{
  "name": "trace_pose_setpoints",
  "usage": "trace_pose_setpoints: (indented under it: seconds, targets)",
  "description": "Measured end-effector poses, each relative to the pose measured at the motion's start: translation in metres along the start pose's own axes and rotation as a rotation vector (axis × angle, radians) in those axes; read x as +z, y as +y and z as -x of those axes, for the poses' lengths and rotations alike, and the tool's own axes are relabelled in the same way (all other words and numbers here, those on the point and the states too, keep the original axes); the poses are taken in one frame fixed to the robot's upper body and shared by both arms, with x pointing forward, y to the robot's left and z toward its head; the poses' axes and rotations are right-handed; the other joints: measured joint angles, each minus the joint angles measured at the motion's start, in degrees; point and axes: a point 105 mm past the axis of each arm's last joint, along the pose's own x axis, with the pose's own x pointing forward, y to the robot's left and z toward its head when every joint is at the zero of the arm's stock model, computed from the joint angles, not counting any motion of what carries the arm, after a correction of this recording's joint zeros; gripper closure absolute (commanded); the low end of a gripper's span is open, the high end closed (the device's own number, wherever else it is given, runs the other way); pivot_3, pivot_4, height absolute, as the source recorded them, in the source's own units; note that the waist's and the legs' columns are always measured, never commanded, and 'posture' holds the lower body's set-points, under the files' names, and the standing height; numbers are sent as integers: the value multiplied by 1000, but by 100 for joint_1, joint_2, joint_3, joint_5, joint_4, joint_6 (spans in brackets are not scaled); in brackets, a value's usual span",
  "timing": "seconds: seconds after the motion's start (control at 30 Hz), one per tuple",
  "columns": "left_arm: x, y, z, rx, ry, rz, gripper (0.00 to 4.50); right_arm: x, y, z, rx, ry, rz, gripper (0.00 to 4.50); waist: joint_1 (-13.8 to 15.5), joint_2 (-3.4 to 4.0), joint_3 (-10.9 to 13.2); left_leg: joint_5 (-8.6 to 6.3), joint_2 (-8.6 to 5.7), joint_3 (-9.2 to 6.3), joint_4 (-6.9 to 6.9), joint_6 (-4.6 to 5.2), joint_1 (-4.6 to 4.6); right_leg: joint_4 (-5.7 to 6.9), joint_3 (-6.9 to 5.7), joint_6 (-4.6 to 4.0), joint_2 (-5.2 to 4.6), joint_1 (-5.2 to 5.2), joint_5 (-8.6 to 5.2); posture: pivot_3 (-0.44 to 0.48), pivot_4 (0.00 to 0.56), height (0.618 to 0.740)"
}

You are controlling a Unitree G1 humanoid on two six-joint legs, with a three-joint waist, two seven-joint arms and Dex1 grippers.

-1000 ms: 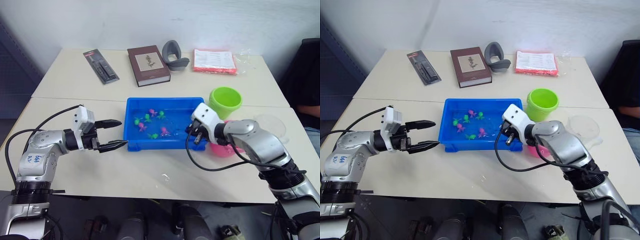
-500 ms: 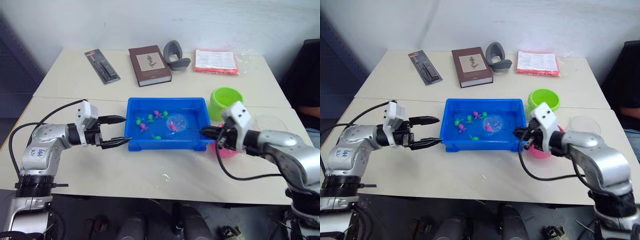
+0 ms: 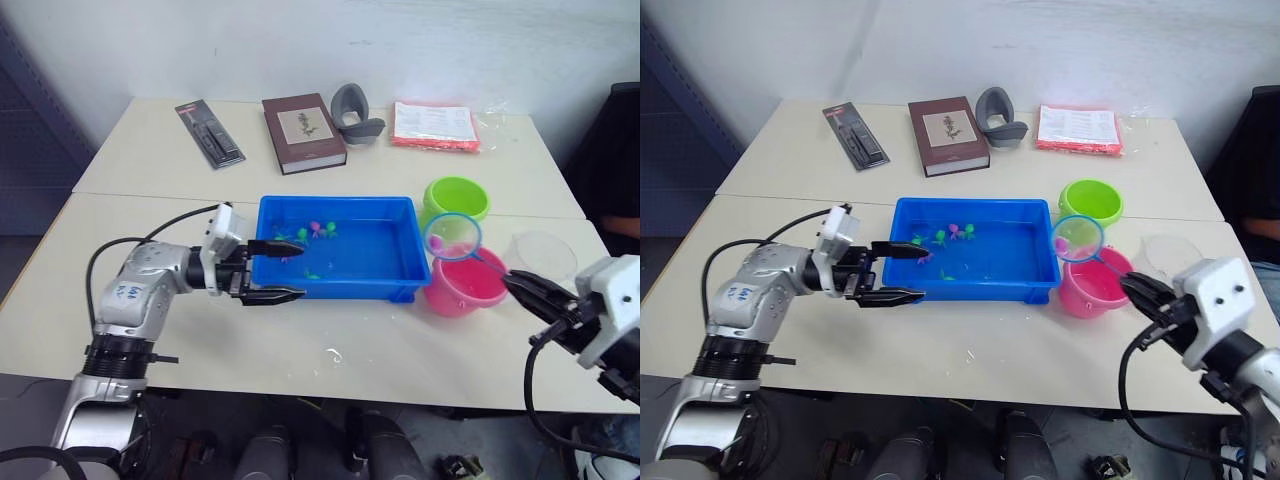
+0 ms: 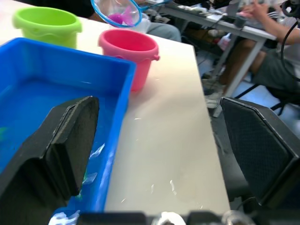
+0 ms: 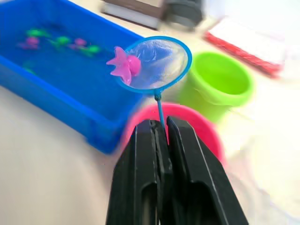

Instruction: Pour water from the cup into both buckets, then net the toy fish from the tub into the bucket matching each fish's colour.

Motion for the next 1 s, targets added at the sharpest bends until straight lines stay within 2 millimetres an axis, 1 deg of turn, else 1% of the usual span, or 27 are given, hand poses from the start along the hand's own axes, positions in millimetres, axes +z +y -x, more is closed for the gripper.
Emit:
trace_pose_setpoints:
  seconds: [0.1,0.23,0.33,0.43,0.53,0.6,0.67,0.73,0.8,0.9,1.0]
  targets:
    - [4,0,-9,-27,-14,-14,53,-9,-7,8,-74,47,109,4500,6,1,-1,1,0,1,0,0,4,3,7,0,8,0,0,0,150,740]
    - [4,0,-14,-43,-22,-14,53,-22,-21,16,-170,78,252,4500,8,1,-1,1,0,5,0,0,9,2,16,0,15,4,0,0,150,740]
    - [0,1,-17,-46,-35,6,53,-37,-19,18,-160,108,405,4500,7,1,-1,1,1,13,-1,0,16,2,26,0,34,5,0,0,150,740]
    - [0,1,-18,-50,-38,6,53,-48,-17,20,-150,114,601,4500,5,1,-1,1,2,21,-2,0,22,2,38,0,39,5,0,0,150,740]
    - [0,1,-19,-49,-44,4,53,-53,-16,19,-154,105,777,4500,-7,1,-1,1,4,31,-2,0,37,-3,49,0,26,12,0,0,150,740]
    - [0,0,-22,-51,-51,4,53,-55,-17,17,-143,117,970,4500,-7,1,-1,1,3,44,-4,-1,47,-4,58,-2,22,13,-2,0,150,740]
    - [-2,0,-24,-53,-54,2,53,-52,-17,15,-158,101,1176,4500,-5,1,-1,2,4,45,-5,-4,52,-2,61,-5,23,14,-3,0,150,740]
    - [-4,-1,-29,-56,-58,4,53,-49,-14,13,-178,59,1307,4500,-4,1,-1,2,7,46,-5,-11,54,0,64,-7,28,14,-4,0,150,740]
    - [-5,-1,-31,-46,-63,0,53,-50,-15,13,-186,33,1385,4500,-6,1,-1,3,7,49,-5,-12,56,0,67,-7,29,14,-5,0,150,740]
    - [-8,-2,-36,-31,-74,0,53,-60,-20,17,-192,33,1423,4500,-7,1,-1,3,7,57,-8,-12,61,0,74,-8,29,15,-5,0,150,740]
    - [-12,-7,-43,-41,-77,-2,53,-58,-19,17,-190,-10,1458,4500,-9,1,-1,3,8,60,-8,-12,64,1,79,-8,31,15,-5,0,150,740]
